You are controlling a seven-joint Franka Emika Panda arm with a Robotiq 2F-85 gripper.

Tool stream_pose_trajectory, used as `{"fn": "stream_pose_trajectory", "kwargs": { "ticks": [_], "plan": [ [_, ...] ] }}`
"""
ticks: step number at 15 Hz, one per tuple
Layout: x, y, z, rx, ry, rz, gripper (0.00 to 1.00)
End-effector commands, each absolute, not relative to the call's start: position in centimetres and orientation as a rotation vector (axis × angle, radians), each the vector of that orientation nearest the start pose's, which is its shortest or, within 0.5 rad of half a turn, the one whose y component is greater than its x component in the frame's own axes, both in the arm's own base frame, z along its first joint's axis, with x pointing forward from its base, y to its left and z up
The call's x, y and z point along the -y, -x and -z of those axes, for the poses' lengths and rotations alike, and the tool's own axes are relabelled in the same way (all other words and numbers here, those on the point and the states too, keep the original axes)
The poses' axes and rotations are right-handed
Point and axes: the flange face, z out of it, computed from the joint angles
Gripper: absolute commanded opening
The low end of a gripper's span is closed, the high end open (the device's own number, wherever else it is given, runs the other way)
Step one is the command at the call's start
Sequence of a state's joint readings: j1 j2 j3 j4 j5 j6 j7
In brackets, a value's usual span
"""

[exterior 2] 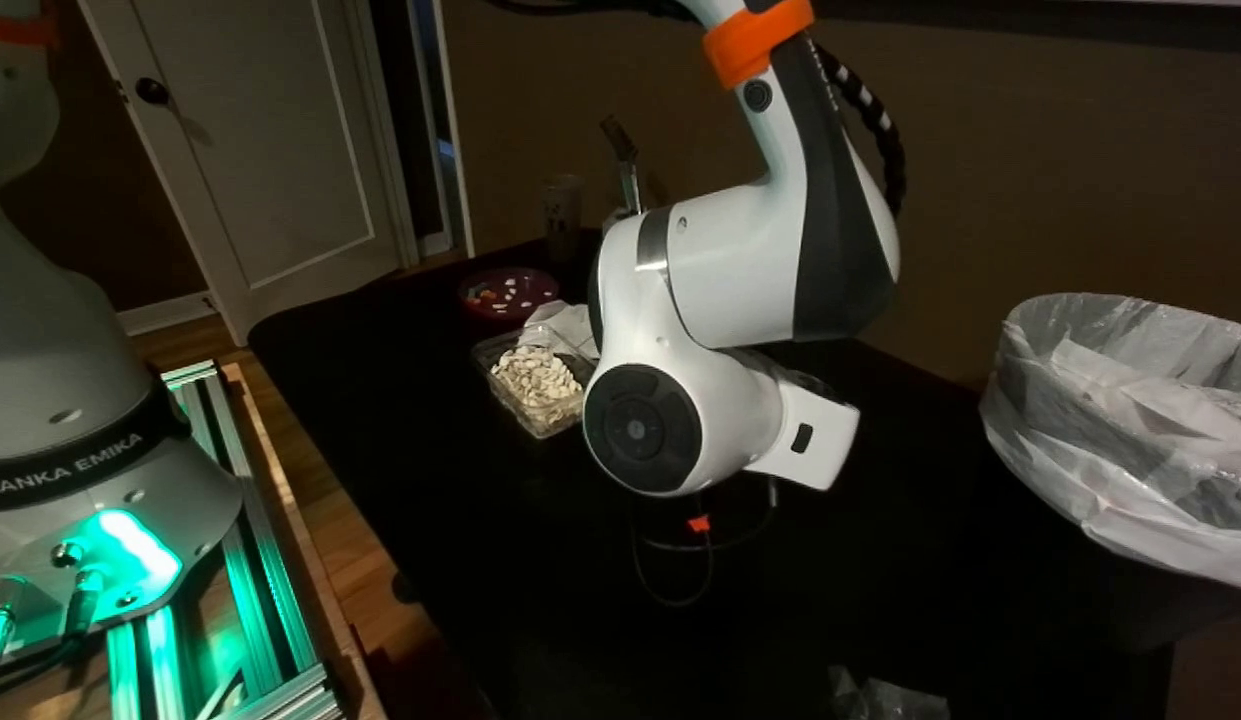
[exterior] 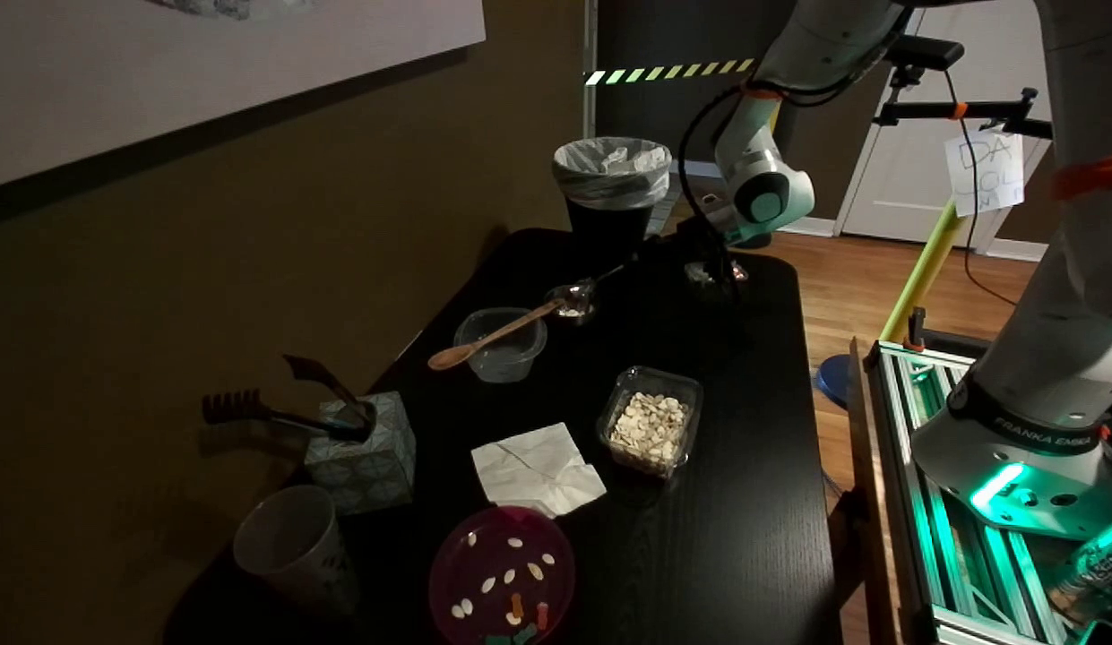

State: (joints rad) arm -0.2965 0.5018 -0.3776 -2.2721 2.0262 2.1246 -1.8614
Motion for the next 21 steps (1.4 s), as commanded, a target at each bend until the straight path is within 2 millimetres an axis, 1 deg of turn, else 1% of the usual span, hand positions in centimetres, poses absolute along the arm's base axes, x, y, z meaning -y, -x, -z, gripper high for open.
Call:
{"fn": "stream_pose_trajectory", "kwargs": {
  "ticks": [1, 3, 5, 7, 8, 11, 15, 18, 21],
  "plan": [
    [29.3, -40.8, -14.4, -0.686, 2.077, 1.104, 0.01],
    [29.5, -40.8, -14.3, -0.699, 1.979, 1.048, 0.01],
    [29.5, -40.7, -14.4, -0.670, 1.878, 0.998, 0.01],
    [29.3, -40.5, -14.8, -0.600, 1.786, 0.951, 0.01],
    [28.9, -40.2, -14.8, -0.543, 1.768, 0.907, 0.01],
    [27.1, -39.3, -14.1, -0.428, 1.769, 0.739, 0.01],
    [24.5, -38.5, -13.8, -0.315, 1.835, 0.508, 0.01],
    [23.8, -38.0, -13.9, -0.228, 1.909, 0.339, 0.01],
    [24.4, -37.6, -14.4, -0.212, 2.017, 0.190, 0.01]
  ]
}}
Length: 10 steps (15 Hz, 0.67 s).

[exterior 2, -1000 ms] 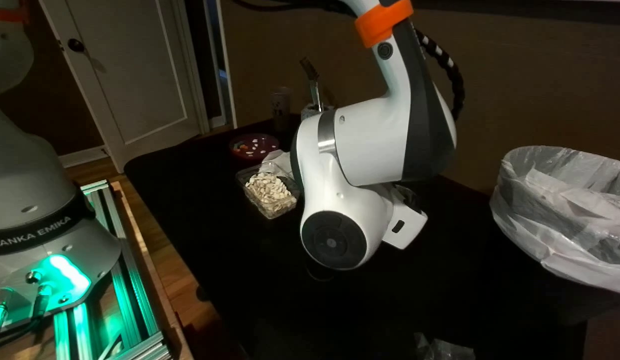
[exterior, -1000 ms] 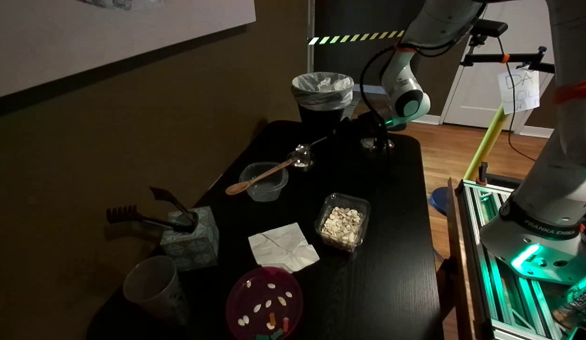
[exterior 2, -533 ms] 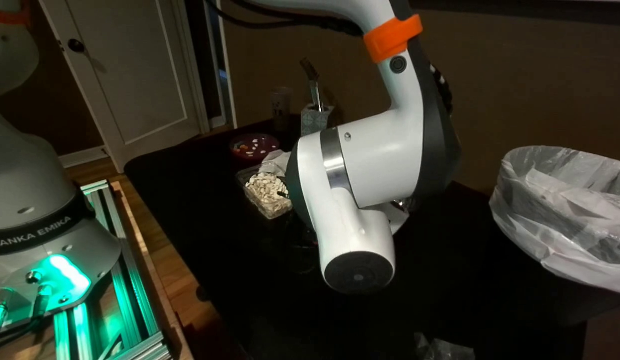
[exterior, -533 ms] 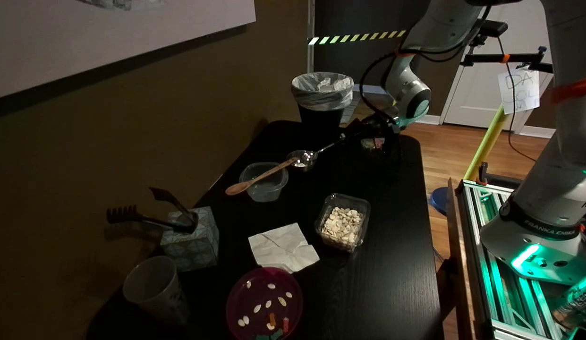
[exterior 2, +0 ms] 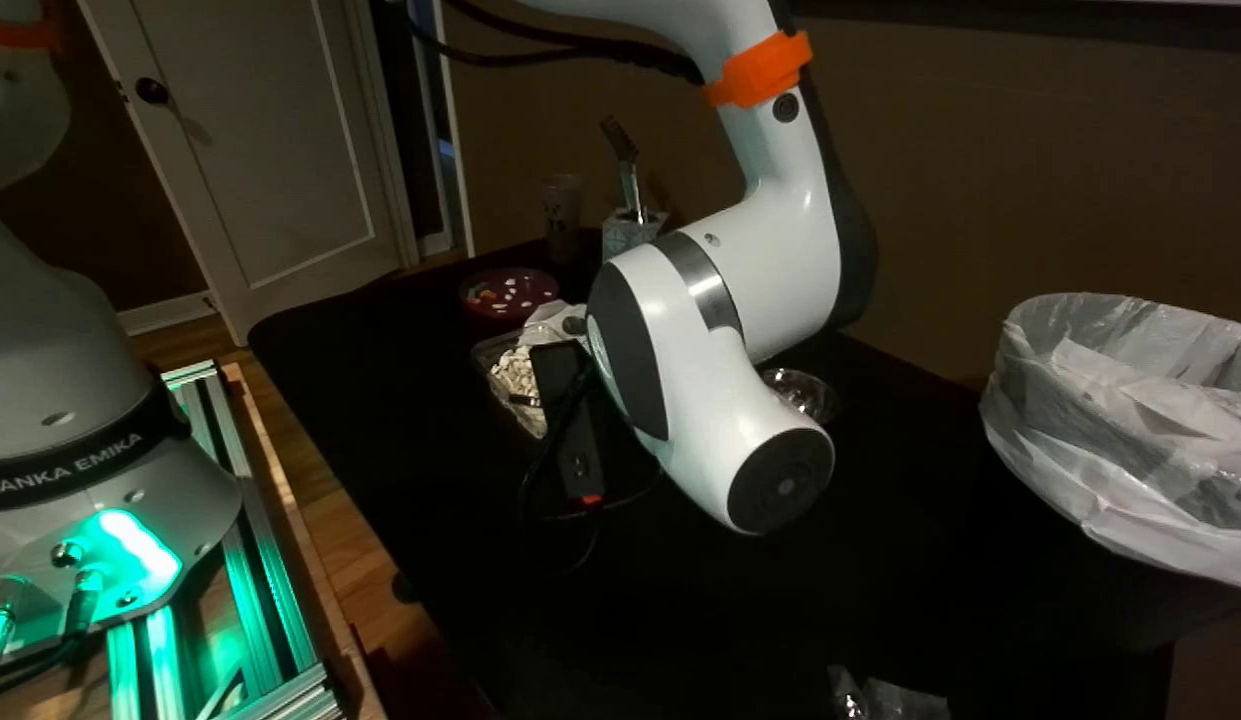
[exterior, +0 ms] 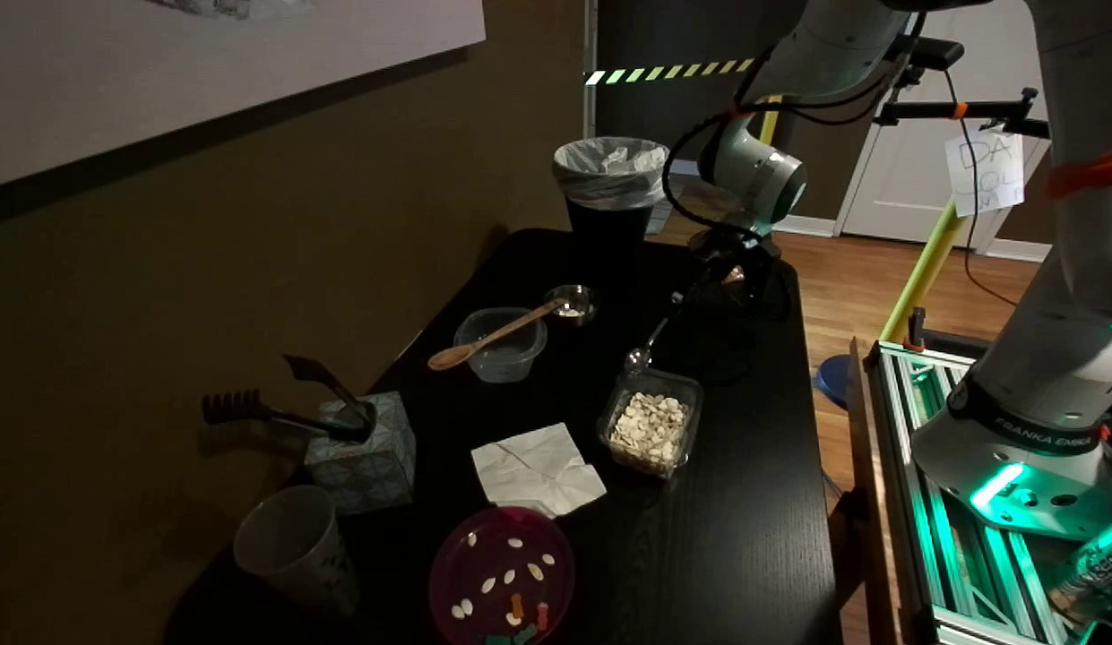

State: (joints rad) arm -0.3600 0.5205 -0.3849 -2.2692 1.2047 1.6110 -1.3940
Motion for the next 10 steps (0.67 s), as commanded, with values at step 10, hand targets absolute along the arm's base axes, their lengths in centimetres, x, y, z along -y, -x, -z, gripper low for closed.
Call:
{"fn": "stream_pose_trajectory", "kwargs": {
  "ticks": [10],
  "plan": [
    [23.6, -37.5, -17.5, -0.135, 2.514, 0.116, 0.01]
  ]
}}
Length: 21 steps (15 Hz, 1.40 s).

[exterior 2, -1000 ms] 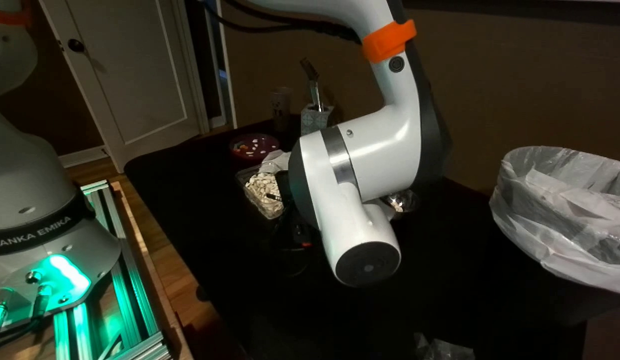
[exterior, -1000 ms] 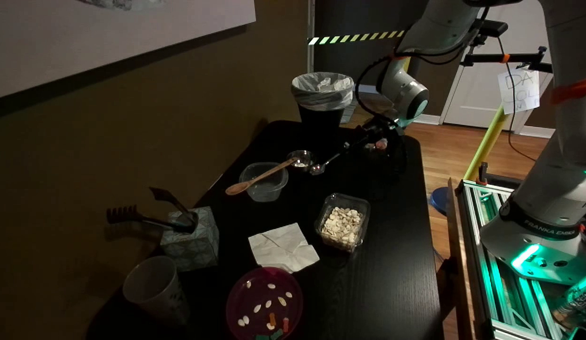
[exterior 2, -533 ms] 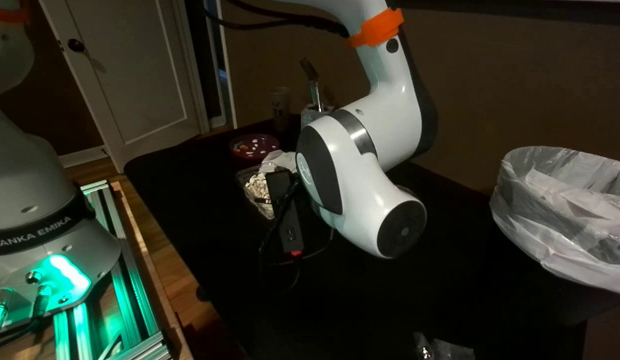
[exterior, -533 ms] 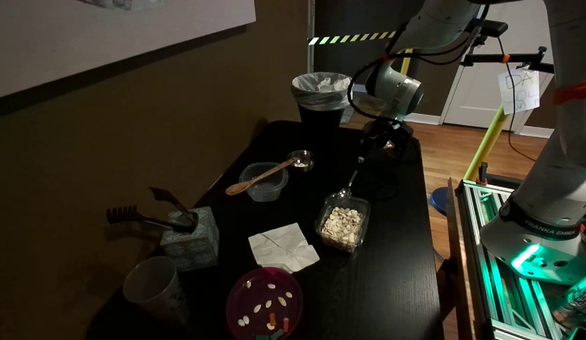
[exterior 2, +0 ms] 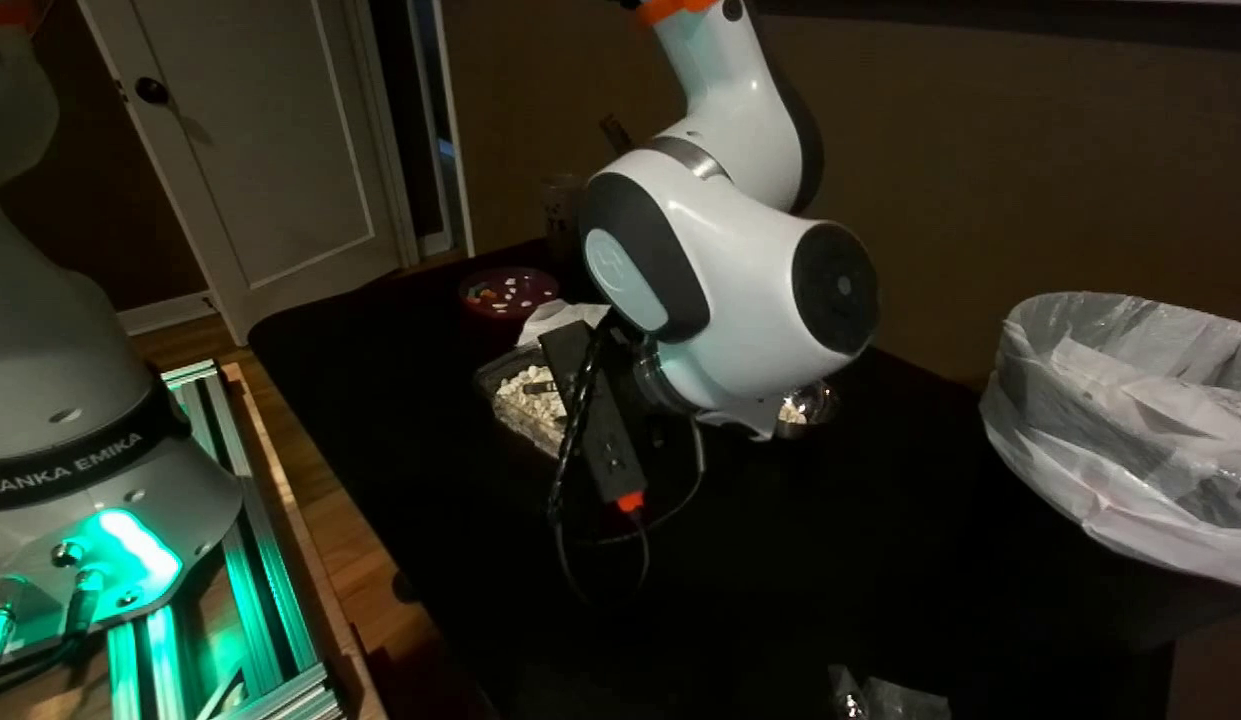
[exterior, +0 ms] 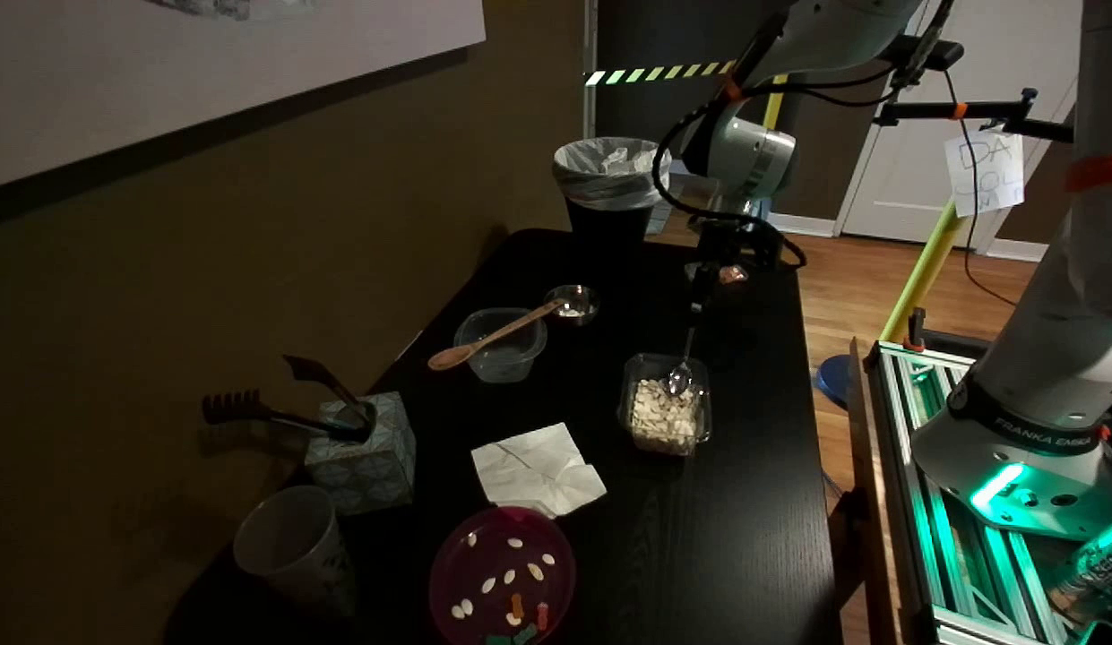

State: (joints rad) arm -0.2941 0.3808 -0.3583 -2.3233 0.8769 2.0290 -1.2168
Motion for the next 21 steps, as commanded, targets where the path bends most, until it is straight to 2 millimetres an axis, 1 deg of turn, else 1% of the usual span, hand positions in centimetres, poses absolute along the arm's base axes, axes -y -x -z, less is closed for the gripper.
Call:
{"fn": "stream_pose_trajectory", "kwargs": {
  "ticks": [1, 3, 6, 8, 9, 10, 12, 15, 17, 20, 21],
  "plan": [
    [23.3, -37.6, -17.8, -0.133, 2.550, 0.136, 0.01],
    [22.5, -37.7, -18.7, -0.156, 2.611, 0.214, 0.01],
    [21.7, -37.6, -19.8, -0.139, 2.715, 0.279, 0.01],
    [21.3, -37.6, -20.4, -0.112, 2.785, 0.310, 0.01],
    [21.1, -37.8, -20.3, -0.108, 2.824, 0.318, 0.01],
    [20.9, -38.0, -20.0, -0.099, 2.852, 0.306, 0.01],
    [20.7, -38.7, -18.9, -0.107, 2.857, 0.260, 0.01],
    [20.3, -39.6, -17.6, -0.141, 2.779, 0.201, 0.01],
    [20.6, -40.2, -16.9, -0.195, 2.732, 0.183, 0.01],
    [21.7, -40.8, -16.0, -0.255, 2.669, 0.159, 0.01],
    [22.1, -41.0, -15.5, -0.275, 2.644, 0.142, 0.01]
  ]
}}
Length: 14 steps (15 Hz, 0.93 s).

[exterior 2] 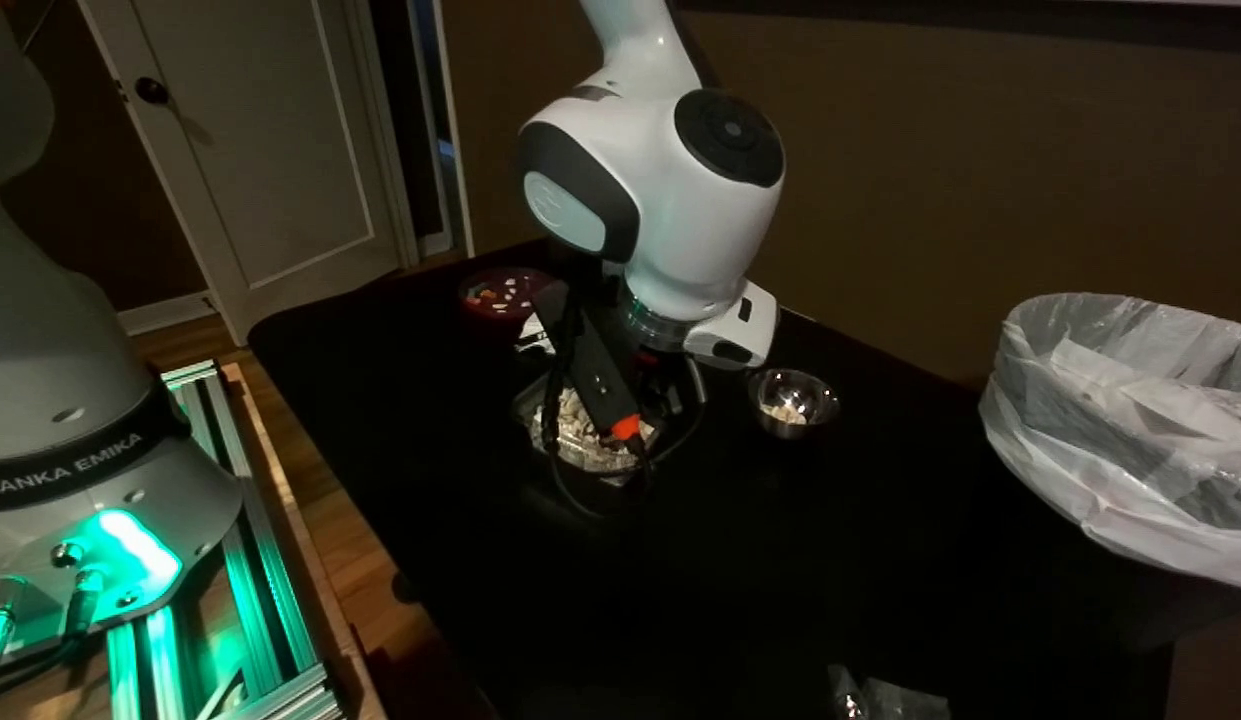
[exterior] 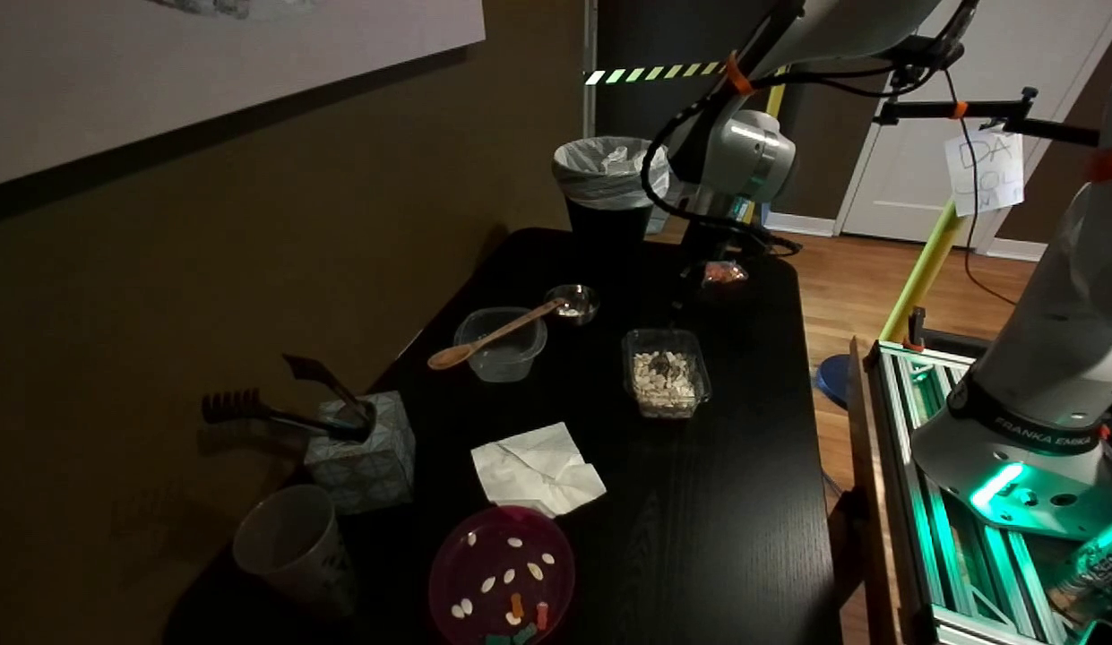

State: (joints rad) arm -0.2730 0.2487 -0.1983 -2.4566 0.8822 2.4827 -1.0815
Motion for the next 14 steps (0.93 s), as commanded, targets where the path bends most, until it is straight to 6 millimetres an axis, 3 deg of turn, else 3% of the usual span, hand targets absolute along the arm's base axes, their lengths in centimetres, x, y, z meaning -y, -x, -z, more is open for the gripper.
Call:
{"fn": "stream_pose_trajectory", "kwargs": {
  "ticks": [1, 9, 14],
  "plan": [
    [22.4, -41.1, -15.0, -0.289, 2.626, 0.127, 0.01],
    [23.9, -42.2, -9.7, -0.386, 2.370, -0.147, 0.01],
    [23.4, -43.6, -6.8, -0.456, 2.244, -0.351, 0.01]
  ]
}}
